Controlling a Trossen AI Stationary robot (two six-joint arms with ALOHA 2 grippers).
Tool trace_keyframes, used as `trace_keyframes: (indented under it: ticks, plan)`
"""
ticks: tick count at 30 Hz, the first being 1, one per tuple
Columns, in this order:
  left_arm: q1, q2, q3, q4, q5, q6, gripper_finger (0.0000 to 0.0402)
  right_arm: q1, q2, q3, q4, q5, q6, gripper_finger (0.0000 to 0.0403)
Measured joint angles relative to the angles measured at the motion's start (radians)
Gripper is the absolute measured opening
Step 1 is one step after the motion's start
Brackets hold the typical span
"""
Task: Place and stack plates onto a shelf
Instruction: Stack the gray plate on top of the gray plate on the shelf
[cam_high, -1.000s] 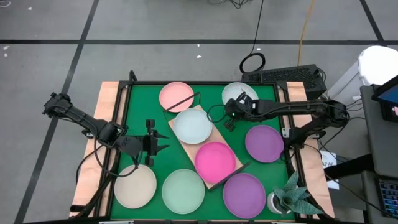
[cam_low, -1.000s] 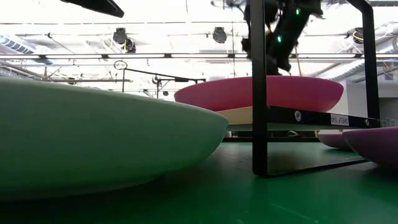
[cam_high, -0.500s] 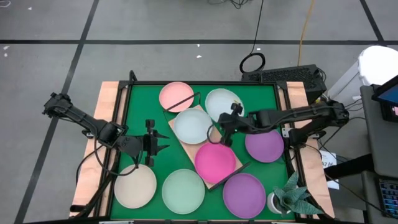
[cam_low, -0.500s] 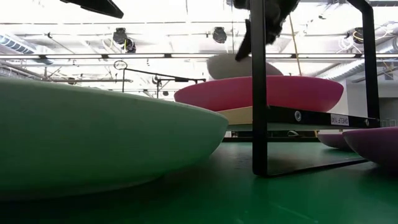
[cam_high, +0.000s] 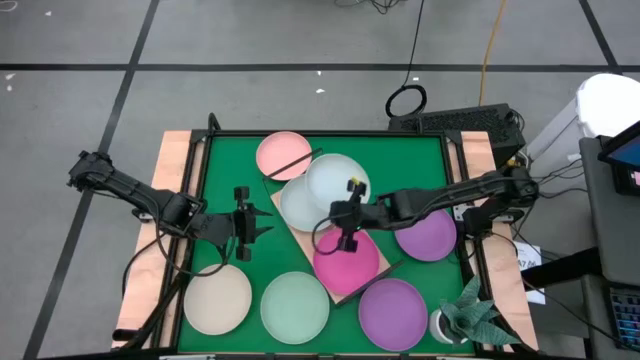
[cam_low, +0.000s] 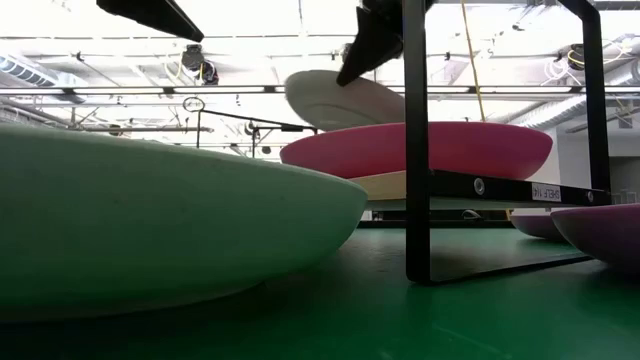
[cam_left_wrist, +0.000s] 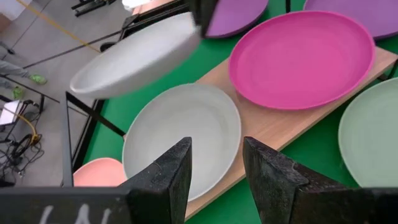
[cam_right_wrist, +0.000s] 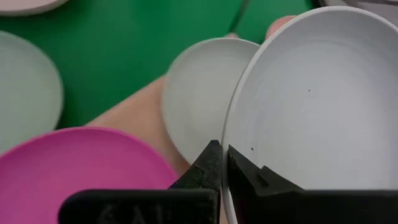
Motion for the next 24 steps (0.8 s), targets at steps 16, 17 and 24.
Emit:
trace_keyframes:
  ticks: [16,17,24]
  plan:
    - [0.004,0.000,0.000,-0.010,0.001,0.000,0.0149,0.000,0.252,0.176,0.009,-0.053,-0.098,0.0001]
    - [0.004,0.000,0.000,-0.009,0.001,0.000,0.0149,-0.004,0.257,0.178,0.012,-0.061,-0.097,0.0001]
    - [0.004,0.000,0.000,-0.009,0.001,0.000,0.0149,-0.027,0.291,0.178,0.042,-0.096,-0.113,0.0001]
